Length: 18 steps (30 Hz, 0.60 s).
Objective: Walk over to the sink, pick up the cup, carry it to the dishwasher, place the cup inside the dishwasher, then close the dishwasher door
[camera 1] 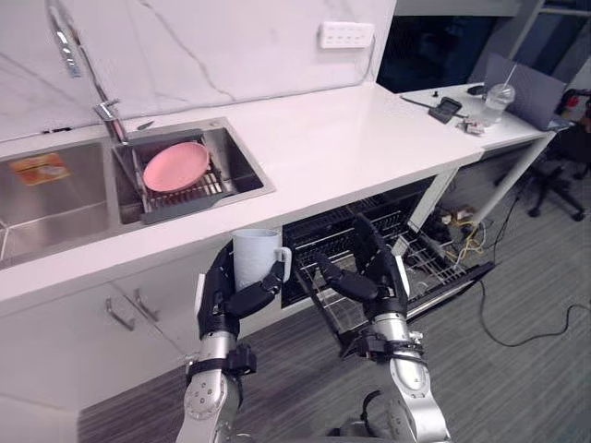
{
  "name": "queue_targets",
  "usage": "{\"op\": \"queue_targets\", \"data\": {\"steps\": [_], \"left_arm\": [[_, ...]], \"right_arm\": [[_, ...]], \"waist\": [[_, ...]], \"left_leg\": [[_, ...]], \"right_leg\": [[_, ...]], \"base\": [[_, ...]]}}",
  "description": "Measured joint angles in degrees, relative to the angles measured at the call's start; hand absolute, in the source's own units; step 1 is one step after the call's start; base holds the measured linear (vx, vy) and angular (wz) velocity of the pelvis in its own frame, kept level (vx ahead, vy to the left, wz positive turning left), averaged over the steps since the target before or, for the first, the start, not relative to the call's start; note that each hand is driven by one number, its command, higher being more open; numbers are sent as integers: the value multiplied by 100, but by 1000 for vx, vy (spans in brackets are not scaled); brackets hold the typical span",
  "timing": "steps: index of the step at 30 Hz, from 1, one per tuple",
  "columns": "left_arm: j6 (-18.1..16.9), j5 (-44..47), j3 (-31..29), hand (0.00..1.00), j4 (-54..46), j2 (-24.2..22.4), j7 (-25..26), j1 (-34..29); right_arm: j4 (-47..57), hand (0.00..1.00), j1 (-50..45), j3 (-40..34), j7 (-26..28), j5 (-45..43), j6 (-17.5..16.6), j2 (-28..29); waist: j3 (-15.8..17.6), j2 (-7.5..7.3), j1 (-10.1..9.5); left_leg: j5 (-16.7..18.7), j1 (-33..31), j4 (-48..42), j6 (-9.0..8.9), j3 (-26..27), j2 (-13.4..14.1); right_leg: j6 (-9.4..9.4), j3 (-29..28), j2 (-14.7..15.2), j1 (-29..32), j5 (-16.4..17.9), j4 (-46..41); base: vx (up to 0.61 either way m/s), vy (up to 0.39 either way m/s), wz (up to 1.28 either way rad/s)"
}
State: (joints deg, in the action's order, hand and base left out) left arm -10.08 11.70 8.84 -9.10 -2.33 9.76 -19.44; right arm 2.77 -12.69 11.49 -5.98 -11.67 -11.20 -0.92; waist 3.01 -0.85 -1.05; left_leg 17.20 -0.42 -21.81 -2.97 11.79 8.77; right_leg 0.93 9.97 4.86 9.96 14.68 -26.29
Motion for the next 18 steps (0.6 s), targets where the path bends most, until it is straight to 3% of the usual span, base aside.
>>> {"op": "queue_targets", "data": {"steps": [4, 6, 7, 9, 10, 11, 14, 18], "left_arm": [[-1, 4, -9, 30, 3, -50, -35, 32], [-1, 7, -101, 30, 3, -52, -38, 37], [-3, 6, -122, 30, 8, -47, -41, 46], [-8, 4, -89, 30, 6, -14, -59, 90], [-9, 3, -85, 30, 8, -11, -85, 113], [-18, 3, -84, 30, 29, -15, -87, 137], [-17, 3, -108, 30, 162, 167, -5, 157], [-20, -49, -99, 30, 295, 228, 19, 173]], "right_arm": [[0, 90, -193, 15, 11, -5, 6, -76], [8, 90, -207, 28, 35, -5, 15, -80], [20, 90, -202, 4, 45, -9, 13, -87], [15, 90, -151, -62, 44, -14, 14, -90], [-5, 90, -122, -84, 53, -23, 14, -94], [-58, 90, -111, -90, 64, -46, 13, -107], [-266, 90, -103, -97, 124, -48, 54, -50], [-270, 90, -91, -107, 202, -48, 59, -37]], "waist": [[61, 156, -2], [64, 161, -27], [70, 95, -85], [52, 123, -152], [40, 151, -194], [0, 213, -226], [-112, -7, -183], [-127, -30, -153]], "left_leg": [[-26, -63, -659, -15, -32, 276], [-239, -345, -1486, 82, -82, 351], [-48, -546, -1657, 44, -256, 296], [120, -774, -1374, 20, -510, 134], [45, -862, -771, 40, -722, -4], [-340, -793, -182, -115, -848, -83], [-513, -568, 288, 36, -741, -351], [-755, -198, 893, 128, -741, -592]], "right_leg": [[-58, 50, -237, -461, 0, 394], [-93, -12, -253, -712, -19, 599], [-80, -70, -194, -798, -56, 729], [-37, -149, -144, -818, -89, 792], [-5, -204, -116, -815, -105, 789], [64, -300, -133, -817, -107, 794], [228, -389, 73, -1002, -242, 1241], [317, -376, 248, -1288, -387, 1640]], "base": [[135, -101, -3], [125, 1, -16], [124, 44, -20], [120, 105, -23], [157, 196, -34], [137, 193, -30], [117, 135, -2], [76, 86, 10]]}}
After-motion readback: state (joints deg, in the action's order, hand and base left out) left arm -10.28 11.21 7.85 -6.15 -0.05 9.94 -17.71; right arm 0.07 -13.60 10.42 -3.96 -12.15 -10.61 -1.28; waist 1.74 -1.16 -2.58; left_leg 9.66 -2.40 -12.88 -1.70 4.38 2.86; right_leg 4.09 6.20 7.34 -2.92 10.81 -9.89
